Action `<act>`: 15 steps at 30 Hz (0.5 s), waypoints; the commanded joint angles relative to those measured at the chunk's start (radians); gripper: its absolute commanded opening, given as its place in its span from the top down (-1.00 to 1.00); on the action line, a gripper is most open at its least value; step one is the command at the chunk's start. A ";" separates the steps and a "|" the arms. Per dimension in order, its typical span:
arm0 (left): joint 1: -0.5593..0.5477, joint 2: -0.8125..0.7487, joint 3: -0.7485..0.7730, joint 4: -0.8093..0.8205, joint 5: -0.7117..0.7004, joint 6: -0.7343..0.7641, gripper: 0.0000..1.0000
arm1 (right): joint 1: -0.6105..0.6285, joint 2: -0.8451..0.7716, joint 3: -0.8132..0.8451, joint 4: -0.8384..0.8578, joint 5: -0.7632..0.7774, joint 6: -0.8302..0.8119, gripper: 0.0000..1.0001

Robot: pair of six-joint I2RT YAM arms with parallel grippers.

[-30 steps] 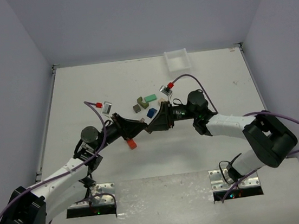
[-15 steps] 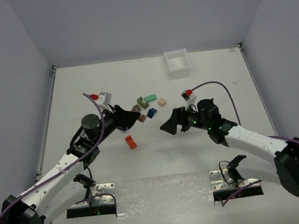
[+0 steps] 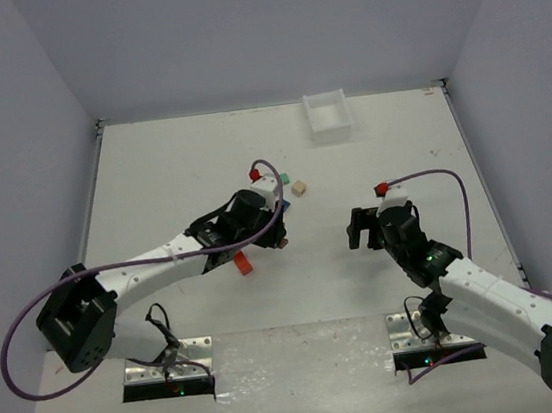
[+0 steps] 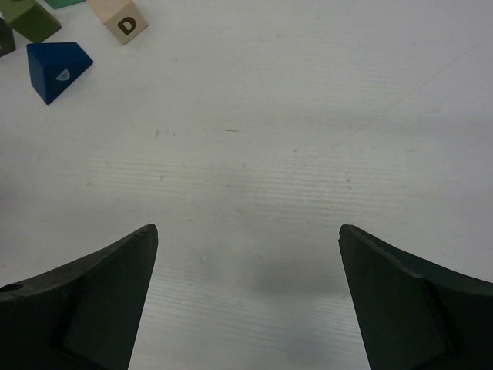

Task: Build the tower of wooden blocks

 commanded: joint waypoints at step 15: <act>-0.178 0.448 0.419 -0.525 -0.358 -0.242 1.00 | -0.002 0.003 0.017 -0.032 0.069 -0.024 -0.97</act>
